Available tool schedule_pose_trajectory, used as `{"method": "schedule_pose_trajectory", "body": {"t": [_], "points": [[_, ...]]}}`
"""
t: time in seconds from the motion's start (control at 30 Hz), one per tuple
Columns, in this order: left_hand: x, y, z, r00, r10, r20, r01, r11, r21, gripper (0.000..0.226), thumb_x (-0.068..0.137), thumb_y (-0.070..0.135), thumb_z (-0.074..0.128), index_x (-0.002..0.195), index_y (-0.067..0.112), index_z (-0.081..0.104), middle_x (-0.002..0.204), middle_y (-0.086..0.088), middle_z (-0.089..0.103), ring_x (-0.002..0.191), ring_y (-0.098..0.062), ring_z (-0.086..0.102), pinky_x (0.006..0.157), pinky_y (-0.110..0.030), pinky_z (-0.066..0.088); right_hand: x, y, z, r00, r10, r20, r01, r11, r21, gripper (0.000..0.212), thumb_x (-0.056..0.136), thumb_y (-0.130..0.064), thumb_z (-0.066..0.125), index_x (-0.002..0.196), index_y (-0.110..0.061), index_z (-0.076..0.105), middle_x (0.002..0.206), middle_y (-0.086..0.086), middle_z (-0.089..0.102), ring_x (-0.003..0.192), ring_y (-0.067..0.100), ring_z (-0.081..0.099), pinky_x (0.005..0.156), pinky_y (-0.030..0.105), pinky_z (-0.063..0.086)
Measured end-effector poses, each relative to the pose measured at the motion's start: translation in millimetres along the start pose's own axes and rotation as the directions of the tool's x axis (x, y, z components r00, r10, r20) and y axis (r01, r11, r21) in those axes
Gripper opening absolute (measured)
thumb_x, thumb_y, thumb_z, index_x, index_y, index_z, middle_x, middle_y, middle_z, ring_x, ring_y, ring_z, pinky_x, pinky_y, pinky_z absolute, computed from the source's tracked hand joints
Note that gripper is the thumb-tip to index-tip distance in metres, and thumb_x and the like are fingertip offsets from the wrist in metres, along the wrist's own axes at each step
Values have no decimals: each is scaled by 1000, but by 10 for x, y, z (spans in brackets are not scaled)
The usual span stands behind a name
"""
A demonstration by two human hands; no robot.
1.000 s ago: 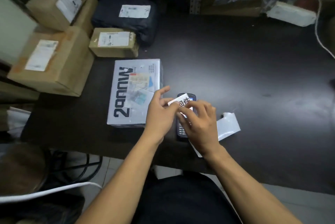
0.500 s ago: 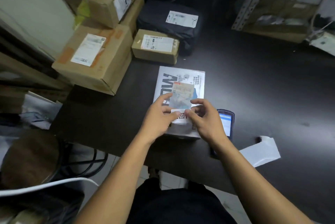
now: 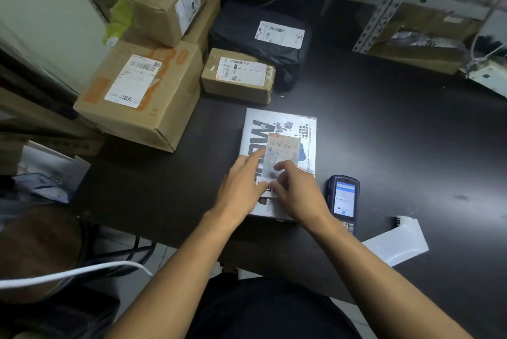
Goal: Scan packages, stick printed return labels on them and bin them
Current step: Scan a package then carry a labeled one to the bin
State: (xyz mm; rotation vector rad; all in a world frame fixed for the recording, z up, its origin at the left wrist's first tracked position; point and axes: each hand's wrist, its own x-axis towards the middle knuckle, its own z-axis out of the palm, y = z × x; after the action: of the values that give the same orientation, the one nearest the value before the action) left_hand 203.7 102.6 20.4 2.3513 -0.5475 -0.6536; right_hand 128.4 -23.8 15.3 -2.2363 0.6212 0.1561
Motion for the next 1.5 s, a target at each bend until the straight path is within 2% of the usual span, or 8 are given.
{"method": "schedule_pose_trajectory", "body": {"t": [0.2, 0.33, 0.5, 0.6, 0.7, 0.83, 1.1, 1.5], "points": [[-22, -108, 2, 996, 60, -69, -51, 991, 121, 76, 91, 30, 71, 153, 32, 27, 129, 4, 35, 109, -19, 56, 82, -30, 50, -4, 42, 31, 999, -35, -40, 25, 973, -229, 38, 95, -30, 56, 130, -18, 48, 123, 7, 58, 109, 27, 55, 81, 38, 45], [-16, -242, 19, 988, 83, -133, -73, 994, 80, 74, 91, 33, 70, 153, 30, 29, 137, 5, 26, 125, -10, 32, 94, -26, 46, -54, 149, 27, 975, -106, -196, 47, 958, -284, 42, 95, -31, 58, 133, -16, 49, 127, 10, 51, 117, 30, 46, 87, 40, 45], [-51, -303, 73, 1000, 2, 16, -2, 1000, 17, 80, 93, 43, 63, 153, 47, 10, 161, 9, -1, 149, -18, 6, 112, -45, 34, -62, 243, 80, 976, -99, -193, 41, 958, -285, 68, 85, -47, 69, 141, -18, 44, 149, 13, 32, 135, 29, 24, 112, 43, 28], [-77, -401, 18, 999, -21, 26, 23, 996, -91, 75, 95, 39, 62, 149, 56, 13, 163, 9, -1, 150, -21, 12, 114, -47, 36, -110, 384, -50, 946, -47, -320, -20, 979, -202, 64, 85, -34, 72, 140, -15, 45, 150, 17, 30, 136, 34, 27, 112, 48, 29], [-76, -475, -30, 995, -46, 93, 65, 975, -214, 76, 90, 41, 69, 144, 61, 20, 164, 6, 9, 143, -19, 30, 111, -44, 42, -180, 417, -111, 974, 88, -208, -86, 996, 20, 74, 85, -35, 72, 148, -24, 34, 156, 8, 20, 141, 24, 28, 113, 42, 35], [-40, -512, -58, 980, 8, 197, 57, 945, -322, 83, 81, 34, 80, 145, 51, 30, 143, 8, 41, 115, -8, 55, 94, -26, 52, -238, 333, -62, 991, 96, -93, -91, 994, 59, 87, 83, -36, 75, 152, -33, 23, 154, 4, 29, 137, 18, 35, 107, 24, 30], [-31, -649, -50, 966, 36, 258, 67, 924, -377, 95, 76, 31, 85, 145, 56, 24, 139, 10, 52, 117, -9, 56, 104, -32, 48, -331, 257, -10, 974, 227, 8, -226, 960, 164, 92, 86, -41, 73, 155, -38, 13, 148, -8, 43, 113, 11, 50, 98, 27, 40], [-56, -618, 9, 961, -7, 278, 117, 917, -380, 97, 74, 34, 86, 144, 54, 23, 132, 11, 55, 121, -13, 56, 109, -41, 45, -331, 373, -7, 980, 194, 48, -200, 958, 205, 92, 89, -44, 68, 154, -41, 4, 129, -8, 47, 106, 15, 51, 89, 26, 39]]}}
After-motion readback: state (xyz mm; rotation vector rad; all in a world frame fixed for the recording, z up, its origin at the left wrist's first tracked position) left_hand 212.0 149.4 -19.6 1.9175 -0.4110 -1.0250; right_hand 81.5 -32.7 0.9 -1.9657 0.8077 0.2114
